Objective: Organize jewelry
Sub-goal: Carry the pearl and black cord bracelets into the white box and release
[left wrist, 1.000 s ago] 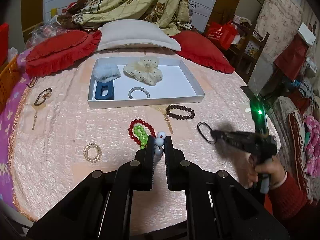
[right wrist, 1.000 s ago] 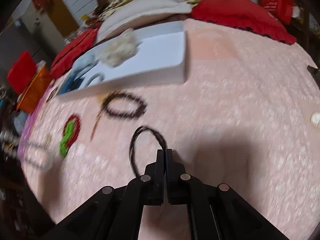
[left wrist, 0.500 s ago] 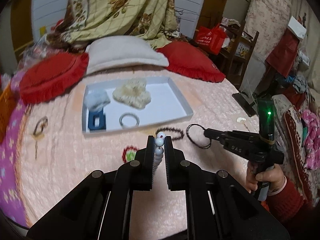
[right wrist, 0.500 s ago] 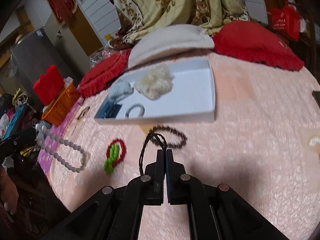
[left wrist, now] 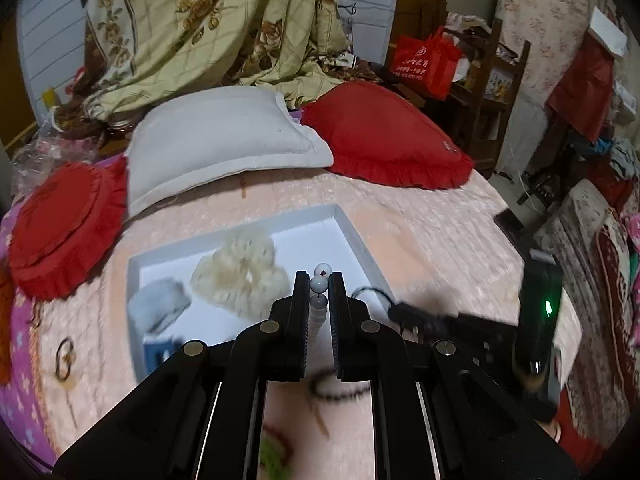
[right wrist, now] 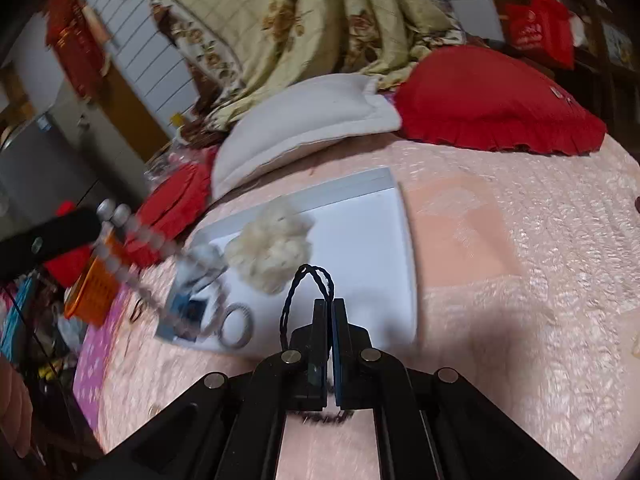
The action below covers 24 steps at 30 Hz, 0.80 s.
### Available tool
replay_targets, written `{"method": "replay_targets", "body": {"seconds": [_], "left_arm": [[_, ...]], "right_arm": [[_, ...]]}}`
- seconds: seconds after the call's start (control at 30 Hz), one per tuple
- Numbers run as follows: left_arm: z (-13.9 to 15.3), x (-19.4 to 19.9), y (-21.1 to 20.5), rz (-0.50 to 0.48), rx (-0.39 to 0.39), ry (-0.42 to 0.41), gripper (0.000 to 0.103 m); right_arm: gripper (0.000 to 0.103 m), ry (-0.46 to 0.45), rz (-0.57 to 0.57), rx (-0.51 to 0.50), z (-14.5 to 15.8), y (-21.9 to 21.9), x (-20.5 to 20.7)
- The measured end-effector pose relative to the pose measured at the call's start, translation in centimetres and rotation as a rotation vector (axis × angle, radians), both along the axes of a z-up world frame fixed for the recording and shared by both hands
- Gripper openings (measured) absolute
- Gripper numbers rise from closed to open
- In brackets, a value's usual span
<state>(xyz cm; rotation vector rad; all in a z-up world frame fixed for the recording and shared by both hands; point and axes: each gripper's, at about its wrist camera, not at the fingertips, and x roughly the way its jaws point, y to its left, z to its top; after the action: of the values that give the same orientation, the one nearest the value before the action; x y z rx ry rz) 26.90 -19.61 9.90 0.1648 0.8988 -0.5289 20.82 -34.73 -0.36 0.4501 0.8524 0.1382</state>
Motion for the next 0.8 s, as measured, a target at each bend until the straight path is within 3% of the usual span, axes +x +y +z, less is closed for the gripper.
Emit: {"method": "replay_targets", "body": {"seconds": [0.2,0.43,0.53,0.57,0.63,0.67,0.8], "left_arm": [[-4.1,6.0,-3.8,-0.004,0.023,0.063,0.008],[-8.7,9.9,-6.1,0.009,0.116,0.073,0.008],[-9.6,11.0,-5.9,0.021,0.121,0.089,0.010],[-9.8,11.3,-5.8,0.024,0.115,0.102,0.012],[-10.0,11.6,-5.4,0.028,0.095,0.122,0.020],[-10.1,11.7,-5.2,0.034,0.084,0.130,0.028],[-9.9,11.4,-4.5,0.055,0.071,0.137,0.034]], "right_arm": [[0.002,0.026,-0.035,0.026,-2.2,-0.8,3.3],[0.002,0.034,-0.052,-0.015,-3.5,-0.6,5.8],[0.002,0.051,-0.060,-0.027,-4.0,-0.9,6.3],[0.005,0.054,-0.061,-0.030,-4.1,-1.0,6.4],[0.025,0.052,-0.062,-0.028,-4.2,-1.3,6.5],[0.042,0.044,-0.063,-0.021,-4.1,-1.4,6.4],[0.043,0.022,-0.072,-0.014,-3.7,-1.4,5.7]]}}
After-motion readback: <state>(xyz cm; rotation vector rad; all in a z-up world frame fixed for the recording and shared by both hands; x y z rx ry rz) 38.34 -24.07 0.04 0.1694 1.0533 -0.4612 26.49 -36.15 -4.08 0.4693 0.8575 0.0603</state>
